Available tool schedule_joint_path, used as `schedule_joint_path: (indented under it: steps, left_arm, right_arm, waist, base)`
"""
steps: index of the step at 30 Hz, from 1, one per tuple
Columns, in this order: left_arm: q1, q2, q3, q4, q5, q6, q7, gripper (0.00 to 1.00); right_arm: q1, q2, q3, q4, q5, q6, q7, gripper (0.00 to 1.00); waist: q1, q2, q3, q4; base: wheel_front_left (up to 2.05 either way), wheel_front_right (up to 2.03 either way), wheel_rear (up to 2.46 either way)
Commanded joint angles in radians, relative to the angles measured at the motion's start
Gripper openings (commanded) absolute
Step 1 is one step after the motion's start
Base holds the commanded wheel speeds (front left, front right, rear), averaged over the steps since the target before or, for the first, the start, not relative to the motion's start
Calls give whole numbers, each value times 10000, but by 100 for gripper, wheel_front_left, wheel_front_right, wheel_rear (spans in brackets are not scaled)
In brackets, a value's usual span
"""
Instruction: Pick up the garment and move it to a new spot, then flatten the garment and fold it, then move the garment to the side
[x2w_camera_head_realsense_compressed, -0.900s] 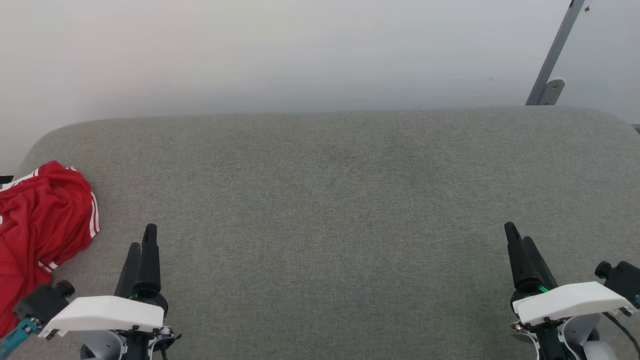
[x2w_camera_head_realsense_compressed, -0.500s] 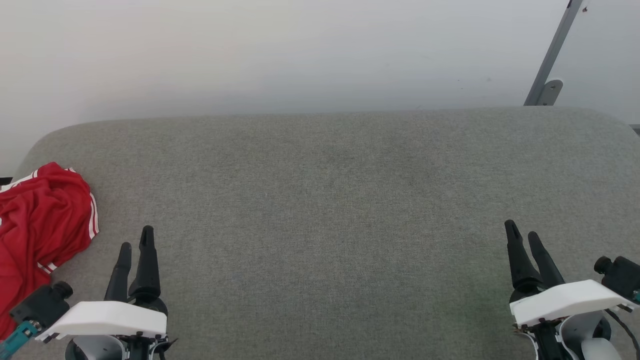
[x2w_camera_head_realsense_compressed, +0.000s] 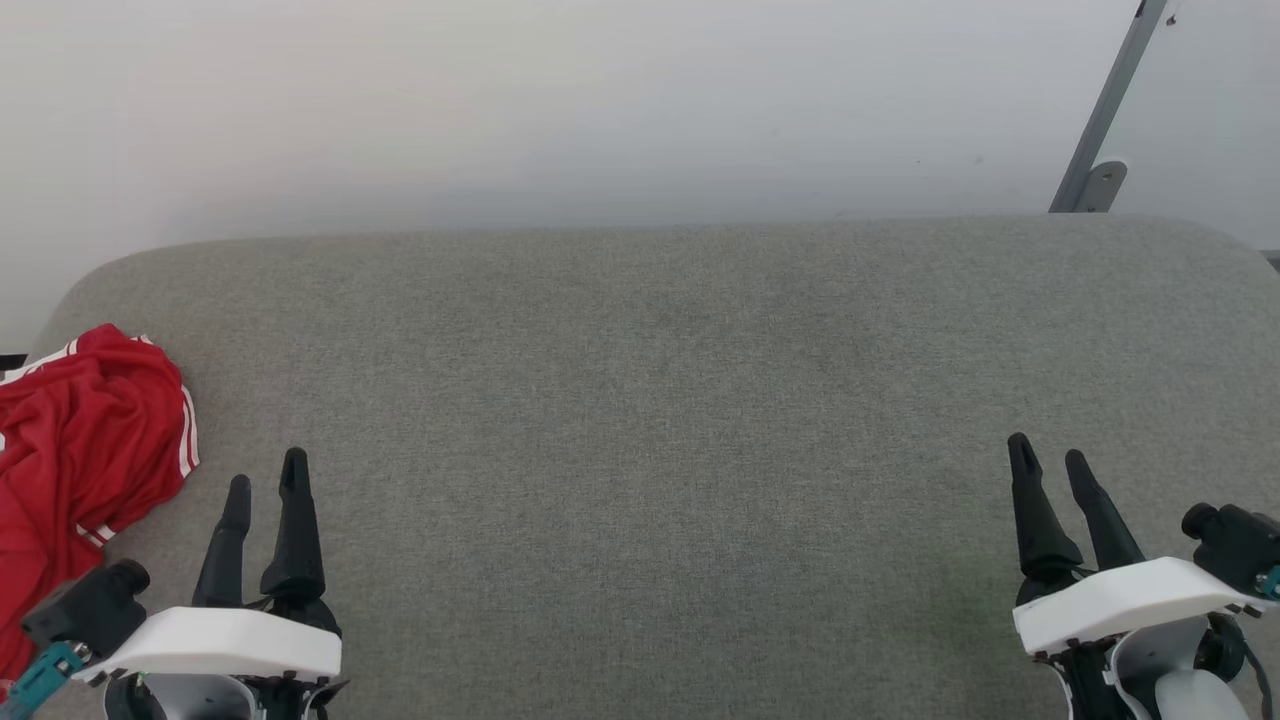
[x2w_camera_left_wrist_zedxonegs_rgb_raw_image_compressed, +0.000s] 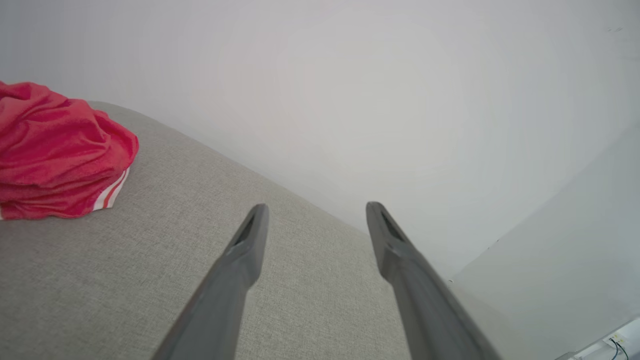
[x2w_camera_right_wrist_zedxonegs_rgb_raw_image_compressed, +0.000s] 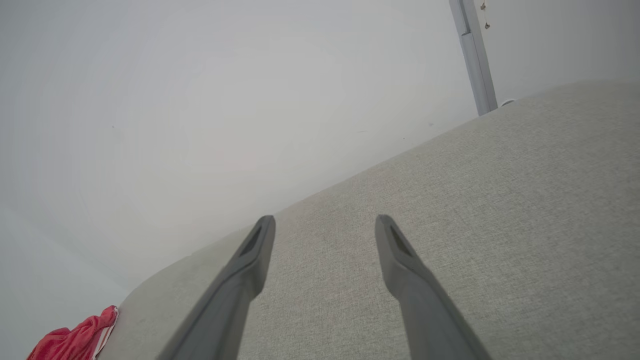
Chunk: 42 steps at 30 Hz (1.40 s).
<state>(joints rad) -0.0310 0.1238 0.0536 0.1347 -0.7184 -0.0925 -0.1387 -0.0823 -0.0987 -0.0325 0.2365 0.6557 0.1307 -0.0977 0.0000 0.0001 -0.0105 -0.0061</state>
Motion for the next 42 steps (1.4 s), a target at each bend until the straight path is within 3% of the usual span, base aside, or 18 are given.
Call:
schedule_joint_path:
  steps: [1,42]
  left_arm:
    - [22,28,32,-141,264,-55,-103,100]
    - [403,563,-136,-457,3517,-380,-1026,100]
  right_arm:
    - [-104,-63,32,-122,-203,0,-116,100]
    - [16,-174,60,-370,-3662,0,-1145,100]
  waist:
    - [0,-1,-3,1]
    - [0,-1,18,-59]
  base:
    - [0,0,0]
    - [0,0,0]
